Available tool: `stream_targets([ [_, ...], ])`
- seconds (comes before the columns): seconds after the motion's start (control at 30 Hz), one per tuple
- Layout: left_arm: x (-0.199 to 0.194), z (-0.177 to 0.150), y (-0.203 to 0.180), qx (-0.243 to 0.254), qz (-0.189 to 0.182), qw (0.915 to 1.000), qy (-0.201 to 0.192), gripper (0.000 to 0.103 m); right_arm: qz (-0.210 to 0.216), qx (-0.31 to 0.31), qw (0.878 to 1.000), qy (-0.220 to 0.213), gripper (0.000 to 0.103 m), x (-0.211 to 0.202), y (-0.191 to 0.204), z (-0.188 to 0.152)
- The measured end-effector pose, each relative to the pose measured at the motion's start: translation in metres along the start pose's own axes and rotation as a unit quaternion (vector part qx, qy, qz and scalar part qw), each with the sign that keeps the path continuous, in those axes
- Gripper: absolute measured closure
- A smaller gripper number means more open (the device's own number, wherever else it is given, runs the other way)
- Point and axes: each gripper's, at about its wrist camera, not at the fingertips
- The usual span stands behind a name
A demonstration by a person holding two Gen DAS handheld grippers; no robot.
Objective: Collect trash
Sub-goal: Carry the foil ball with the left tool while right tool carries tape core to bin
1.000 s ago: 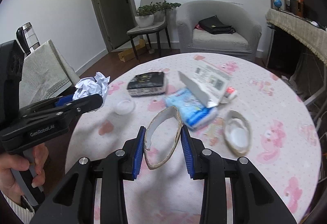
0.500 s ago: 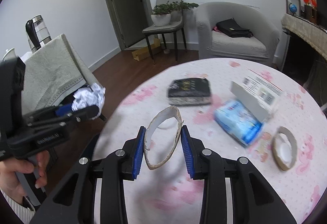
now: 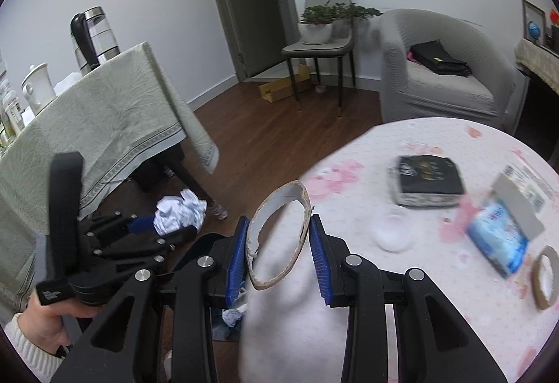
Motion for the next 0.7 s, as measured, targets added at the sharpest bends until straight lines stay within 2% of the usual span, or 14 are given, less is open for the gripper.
stream_targets([
  [0.23,0.021,-0.024,0.04,-0.024,0.009,0.9988,0.041,0.055,0.015,-0.012,1.0,0.016,0.068,0.026,0.032,0.003],
  [0.5,0.035,-0.046,0.063,-0.023,0.011,0.9969,0.074,0.055,0.031,-0.03,0.998,0.042,0.068,0.057,0.066,-0.002],
  [0.7,0.046,-0.062,0.081,-0.023,-0.002,0.9943,0.104,0.054,0.044,-0.036,0.996,0.062,0.068,0.078,0.087,-0.007],
])
Point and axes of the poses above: each gripper's, at about its wrist camera, not at the fingertips, and x roughly the way its jaws point, y to its left, z to its top, and after that the axes turned 4 degrees about x, right-handed
